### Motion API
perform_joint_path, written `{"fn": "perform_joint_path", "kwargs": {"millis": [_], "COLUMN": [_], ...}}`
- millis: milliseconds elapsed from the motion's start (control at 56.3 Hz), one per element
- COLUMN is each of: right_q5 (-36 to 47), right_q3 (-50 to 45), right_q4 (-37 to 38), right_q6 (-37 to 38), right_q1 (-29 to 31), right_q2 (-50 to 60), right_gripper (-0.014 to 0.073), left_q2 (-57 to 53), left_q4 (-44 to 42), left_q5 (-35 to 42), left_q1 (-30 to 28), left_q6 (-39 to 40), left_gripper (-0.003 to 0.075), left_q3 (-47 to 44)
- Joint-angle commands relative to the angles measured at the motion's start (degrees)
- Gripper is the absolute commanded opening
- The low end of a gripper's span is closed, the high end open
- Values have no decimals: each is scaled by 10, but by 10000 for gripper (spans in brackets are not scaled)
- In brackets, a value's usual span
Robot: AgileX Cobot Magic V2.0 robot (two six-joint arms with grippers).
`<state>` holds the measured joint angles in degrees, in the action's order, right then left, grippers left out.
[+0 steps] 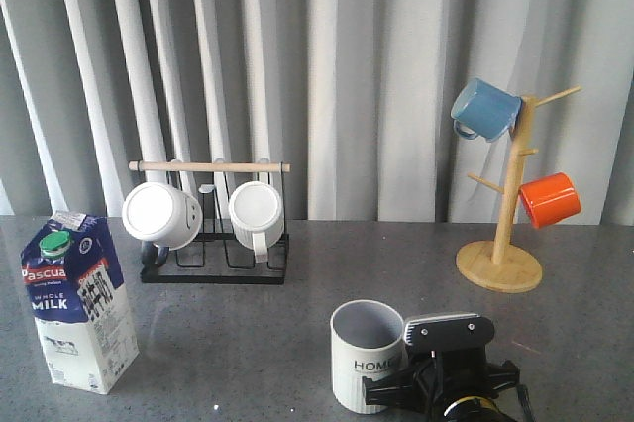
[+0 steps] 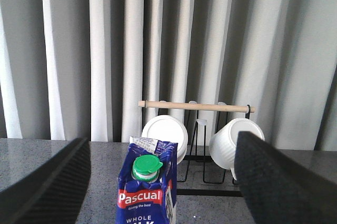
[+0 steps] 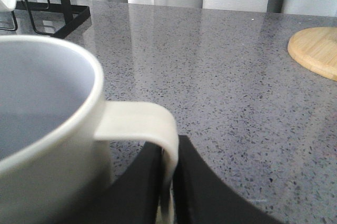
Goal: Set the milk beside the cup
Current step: 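Slide the white mug toward the table center and release it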
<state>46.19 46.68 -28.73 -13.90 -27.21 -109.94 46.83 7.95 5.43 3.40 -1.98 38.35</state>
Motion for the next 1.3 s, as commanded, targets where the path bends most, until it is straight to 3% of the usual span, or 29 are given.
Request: {"fn": "perform_joint_path", "kwargs": {"millis": [0,195,391,515,692,888,994,1154,1278], "right_q5": [39,47,44,-1,-147,-177,-180,-232,-263], "right_q3": [12,-22,-75,-100,-100,-100,-100,-100,-100], "right_q4": [11,29,68,116,223,261,287,291,287], "right_q6": [-8,8,13,13,15,23,37,57,58], "right_q1": [0,0,1,18,87,176,211,242,241], "right_q2": [28,53,109,169,284,440,525,627,653], "right_gripper": [143,230,239,240,241,243,199,-17,-8], "left_q2": [-1,-1,-1,-1,-1,-1,-1,-1,-1], "left_q4": [4,4,4,4,4,4,4,4,4], "left_q5": [38,38,38,38,38,38,38,38,38], "left_q1": [1,1,1,1,1,1,1,1,1], "left_q6": [0,0,0,0,0,0,0,0,0], "left_gripper": [533,533,533,533,533,533,533,533,533], "left_q3": [20,20,20,20,20,20,20,20,20]}}
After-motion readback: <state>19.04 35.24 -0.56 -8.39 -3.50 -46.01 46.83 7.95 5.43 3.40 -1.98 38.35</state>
